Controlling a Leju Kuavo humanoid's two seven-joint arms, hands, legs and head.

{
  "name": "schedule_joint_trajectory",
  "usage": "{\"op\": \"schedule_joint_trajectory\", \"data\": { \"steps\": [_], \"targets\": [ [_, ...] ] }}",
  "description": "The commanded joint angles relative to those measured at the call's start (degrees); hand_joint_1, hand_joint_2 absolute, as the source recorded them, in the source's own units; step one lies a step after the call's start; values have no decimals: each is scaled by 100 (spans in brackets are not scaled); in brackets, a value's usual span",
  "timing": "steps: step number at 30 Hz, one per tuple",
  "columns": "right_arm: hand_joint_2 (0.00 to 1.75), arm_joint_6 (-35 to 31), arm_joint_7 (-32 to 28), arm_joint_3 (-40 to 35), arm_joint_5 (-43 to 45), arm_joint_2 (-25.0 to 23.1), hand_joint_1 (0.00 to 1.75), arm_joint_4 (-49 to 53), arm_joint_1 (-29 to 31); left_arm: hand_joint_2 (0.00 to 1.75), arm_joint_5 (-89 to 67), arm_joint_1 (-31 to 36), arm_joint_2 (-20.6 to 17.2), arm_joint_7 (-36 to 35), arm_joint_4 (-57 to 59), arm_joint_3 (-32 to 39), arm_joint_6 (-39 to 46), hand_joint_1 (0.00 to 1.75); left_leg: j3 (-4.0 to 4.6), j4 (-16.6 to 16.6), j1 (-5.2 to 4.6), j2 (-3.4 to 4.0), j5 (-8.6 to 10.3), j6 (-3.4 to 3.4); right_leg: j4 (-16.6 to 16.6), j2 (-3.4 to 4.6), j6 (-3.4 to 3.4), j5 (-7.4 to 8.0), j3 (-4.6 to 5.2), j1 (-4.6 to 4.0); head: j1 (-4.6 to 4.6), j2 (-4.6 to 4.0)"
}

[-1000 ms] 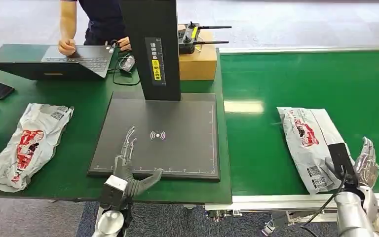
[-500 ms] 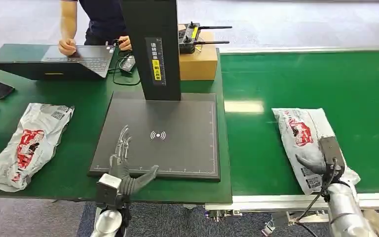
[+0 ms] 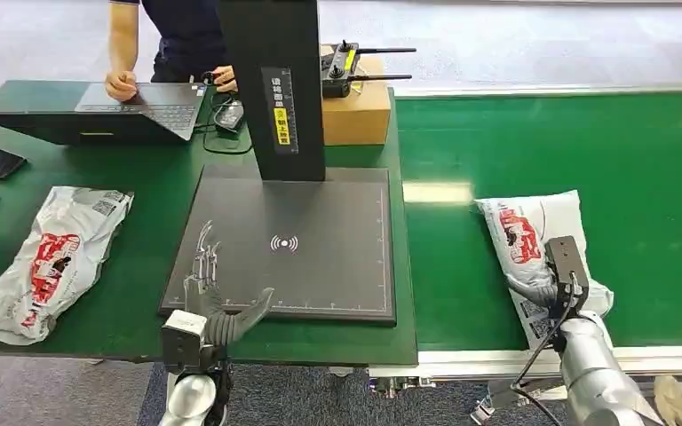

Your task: Moved the parcel from conveyor to table for the left to box.

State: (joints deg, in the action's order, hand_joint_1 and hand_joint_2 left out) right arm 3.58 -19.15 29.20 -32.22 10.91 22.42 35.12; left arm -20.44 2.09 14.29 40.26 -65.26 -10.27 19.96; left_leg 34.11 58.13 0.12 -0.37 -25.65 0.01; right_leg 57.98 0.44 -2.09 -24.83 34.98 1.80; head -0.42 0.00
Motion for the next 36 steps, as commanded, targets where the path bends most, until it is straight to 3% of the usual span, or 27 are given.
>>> {"op": "schedule_joint_trajectory", "data": {
  "steps": [1, 9, 10, 11, 13, 14, 17, 36],
  "targets": [
    [175, -97, 292, -214, -97, -281, 0, -533, 15, 175, -87, 117, -48, -26, 260, 18, -10, 0, -20, -13, 7, 11, 3, -7, -15, 4, 20, 7, -19, -10, 0, 0],
    [175, -460, 493, -294, -184, -319, 0, -516, 3, 175, -157, 71, 23, -26, 181, 36, -92, 0, -34, -15, 8, 6, 7, -7, -22, -3, 23, 11, -36, -12, 0, 0],
    [175, -463, 490, -303, -193, -315, 40, -512, -8, 175, -160, 78, 26, -26, 184, 31, -103, 0, -36, -6, 7, 6, 1, -4, -13, 0, 14, 5, -38, -9, 0, 0],
    [175, -498, 485, -317, -210, -310, 131, -503, -18, 175, -161, 87, 29, -26, 191, 28, -116, 0, -39, -10, 8, 3, 4, -5, -17, -4, 17, 7, -42, -11, 0, 0],
    [175, -511, 482, -325, -218, -314, 134, -504, -18, 175, -164, 92, 29, -26, 191, 26, -117, 0, -39, -6, 7, 1, 3, -4, -14, -6, 15, 6, -44, -9, 0, 0],
    [175, -520, 479, -346, -238, -321, 145, -505, -8, 175, -170, 92, 27, -26, 185, 22, -116, 0, -41, -14, 8, 1, 8, -5, -23, -8, 22, 11, -47, -11, 0, 0],
    [175, -564, 477, -384, -273, -351, 150, -507, 18, 175, -176, 68, 23, -26, 155, 21, -95, 0, -43, -6, 8, 6, 4, -4, -17, -2, 17, 9, -48, -11, 0, 0],
    [175, -556, 389, -409, -252, -446, 143, -482, 91, 175, -171, 48, 10, -35, 180, 40, -50, 0, -42, -3, 7, 6, 1, -3, -11, 3, 9, 8, -45, -9, 0, 0]
  ]
}}
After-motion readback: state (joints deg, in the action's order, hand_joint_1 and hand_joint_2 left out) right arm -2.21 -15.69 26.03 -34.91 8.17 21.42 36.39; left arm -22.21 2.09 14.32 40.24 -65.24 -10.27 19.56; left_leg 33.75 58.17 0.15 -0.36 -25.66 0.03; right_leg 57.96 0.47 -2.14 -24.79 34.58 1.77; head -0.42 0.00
